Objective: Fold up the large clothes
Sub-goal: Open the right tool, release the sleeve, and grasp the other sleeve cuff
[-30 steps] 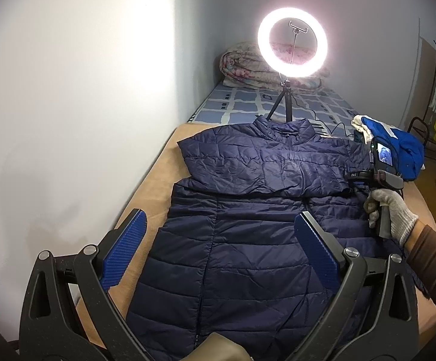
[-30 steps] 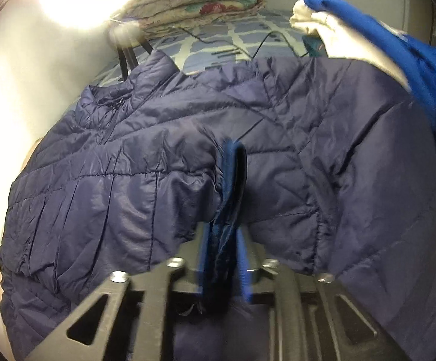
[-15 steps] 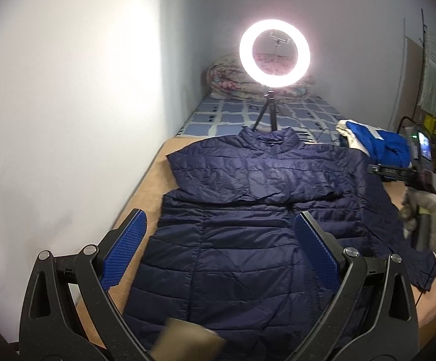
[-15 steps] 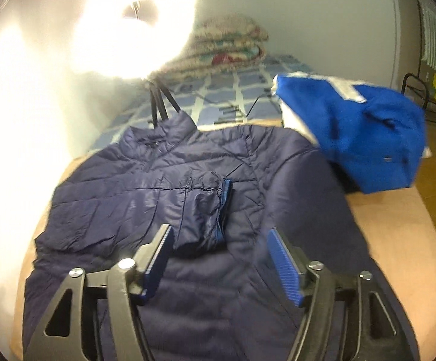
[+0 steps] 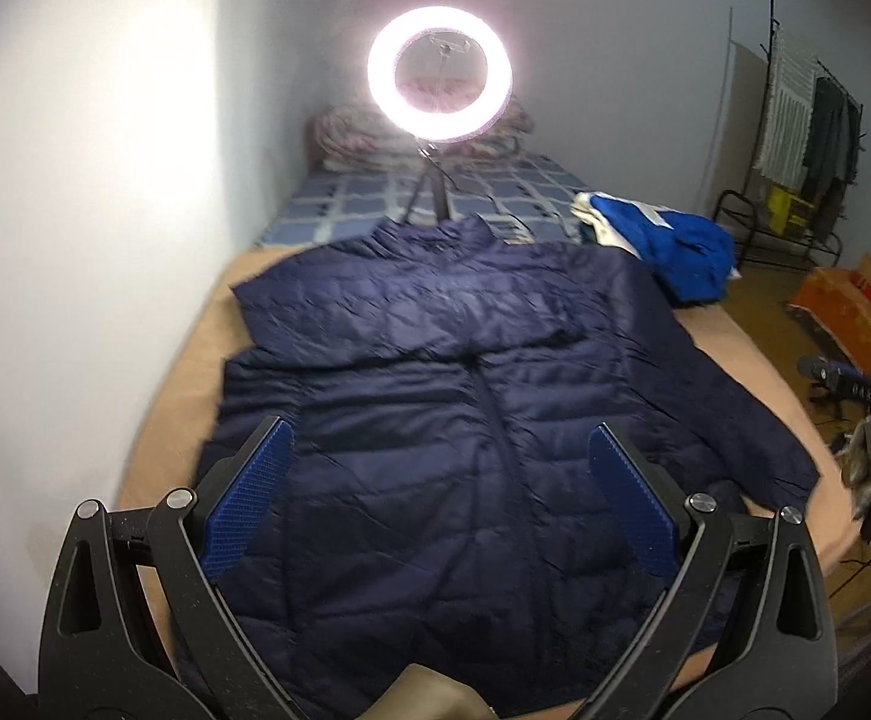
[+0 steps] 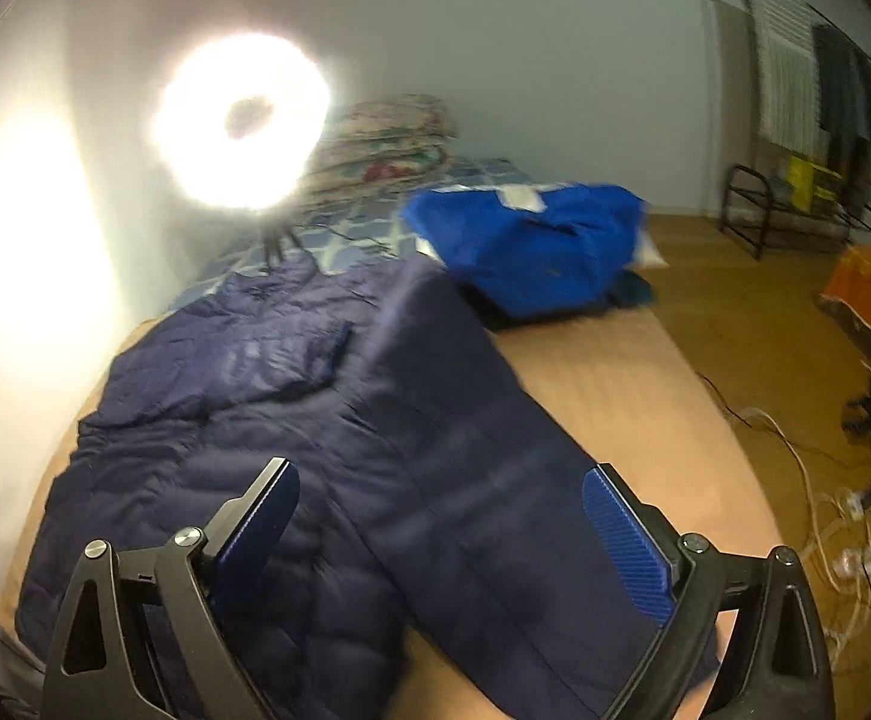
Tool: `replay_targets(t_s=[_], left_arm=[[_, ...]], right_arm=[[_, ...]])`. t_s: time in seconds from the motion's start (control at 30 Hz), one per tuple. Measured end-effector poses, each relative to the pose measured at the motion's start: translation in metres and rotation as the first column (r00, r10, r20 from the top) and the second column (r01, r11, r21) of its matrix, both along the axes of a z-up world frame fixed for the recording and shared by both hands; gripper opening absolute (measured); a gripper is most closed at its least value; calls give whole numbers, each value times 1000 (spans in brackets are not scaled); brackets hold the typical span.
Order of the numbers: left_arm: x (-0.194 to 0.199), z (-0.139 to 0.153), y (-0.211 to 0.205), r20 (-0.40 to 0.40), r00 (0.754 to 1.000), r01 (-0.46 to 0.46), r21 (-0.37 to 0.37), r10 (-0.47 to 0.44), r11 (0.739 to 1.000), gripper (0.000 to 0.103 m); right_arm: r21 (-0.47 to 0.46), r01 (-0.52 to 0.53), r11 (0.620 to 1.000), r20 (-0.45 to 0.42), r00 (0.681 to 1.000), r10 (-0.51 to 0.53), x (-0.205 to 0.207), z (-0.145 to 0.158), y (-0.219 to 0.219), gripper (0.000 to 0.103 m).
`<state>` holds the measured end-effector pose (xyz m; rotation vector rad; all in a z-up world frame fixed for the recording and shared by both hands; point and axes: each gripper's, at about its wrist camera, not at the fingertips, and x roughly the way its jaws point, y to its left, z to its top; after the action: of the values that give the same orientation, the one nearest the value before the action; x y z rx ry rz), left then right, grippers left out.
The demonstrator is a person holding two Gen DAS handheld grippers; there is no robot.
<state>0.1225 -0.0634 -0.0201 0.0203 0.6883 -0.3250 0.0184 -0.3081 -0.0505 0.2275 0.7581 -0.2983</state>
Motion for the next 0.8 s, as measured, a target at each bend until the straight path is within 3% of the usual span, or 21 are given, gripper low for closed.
replay_targets(t_s=[0.17, 0.37, 0.5, 0.63, 0.8], left_arm=[[-6, 2, -9, -9, 1000, 15, -12, -15, 1000, 101], [-10, 7, -20, -5, 999, 40, -29, -40, 999, 101], [-10, 5, -28, -5, 999, 52, -12, -52, 999, 101], [-9, 2, -31, -10, 998, 55, 8, -55, 998, 101], [-8, 0, -30, -11, 999, 50, 8, -50, 999, 101]], right_arm=[[21, 88, 996, -71, 994, -86, -52, -18, -34, 96], [67, 235, 970, -173, 960, -221, -95, -51, -71, 94], [152, 293, 944, -202, 944, -261, -110, -71, -89, 79], [256, 361, 897, -231, 924, -305, -125, -93, -104, 68], [447, 427, 786, -250, 903, -348, -145, -120, -124, 52]])
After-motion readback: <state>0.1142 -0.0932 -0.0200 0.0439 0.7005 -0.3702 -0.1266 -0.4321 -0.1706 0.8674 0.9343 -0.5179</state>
